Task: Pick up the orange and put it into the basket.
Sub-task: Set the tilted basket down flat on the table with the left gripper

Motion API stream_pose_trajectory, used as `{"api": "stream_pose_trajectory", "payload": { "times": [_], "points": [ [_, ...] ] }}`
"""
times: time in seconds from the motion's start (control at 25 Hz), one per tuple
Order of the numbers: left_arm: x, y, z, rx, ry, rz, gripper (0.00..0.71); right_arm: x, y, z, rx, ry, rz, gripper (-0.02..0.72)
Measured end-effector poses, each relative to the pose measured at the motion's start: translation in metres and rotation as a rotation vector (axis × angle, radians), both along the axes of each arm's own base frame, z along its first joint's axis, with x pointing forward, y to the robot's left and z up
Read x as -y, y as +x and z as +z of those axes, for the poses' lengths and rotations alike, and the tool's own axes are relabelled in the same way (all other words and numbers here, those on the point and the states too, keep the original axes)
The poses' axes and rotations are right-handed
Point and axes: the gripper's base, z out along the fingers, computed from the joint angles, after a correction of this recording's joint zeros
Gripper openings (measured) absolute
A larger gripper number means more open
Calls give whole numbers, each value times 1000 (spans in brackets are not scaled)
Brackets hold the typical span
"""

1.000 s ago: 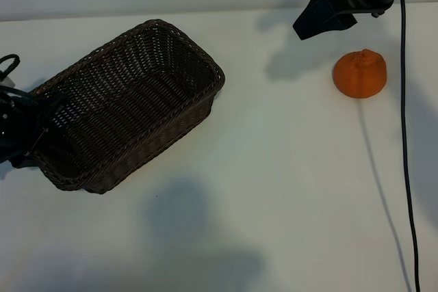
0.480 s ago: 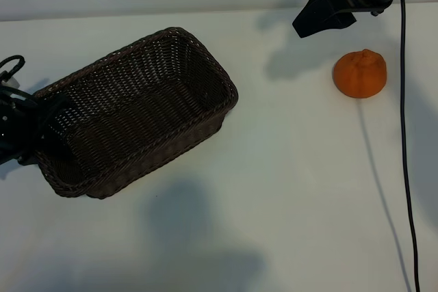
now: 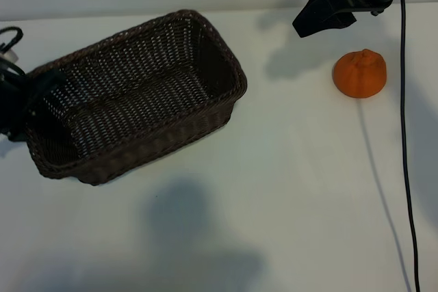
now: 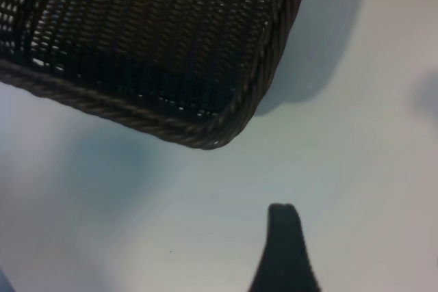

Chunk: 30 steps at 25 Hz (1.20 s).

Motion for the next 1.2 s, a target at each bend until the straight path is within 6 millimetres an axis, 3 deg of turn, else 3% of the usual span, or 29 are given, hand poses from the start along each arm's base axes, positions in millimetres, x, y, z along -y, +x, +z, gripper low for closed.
{"api": "stream_pose_trajectory", "payload": {
  "times": [0.24,0.52,1.2],
  "points": [
    [1,9,31,-24,-47,-72,151,0,0,0,0,0,0,504],
    [-2,24,62,90,-19,-83,151,0,0,0,0,0,0,504],
    [-5,21,63,93,23,-141,150,0,0,0,1,0,-1,504]
  ]
}}
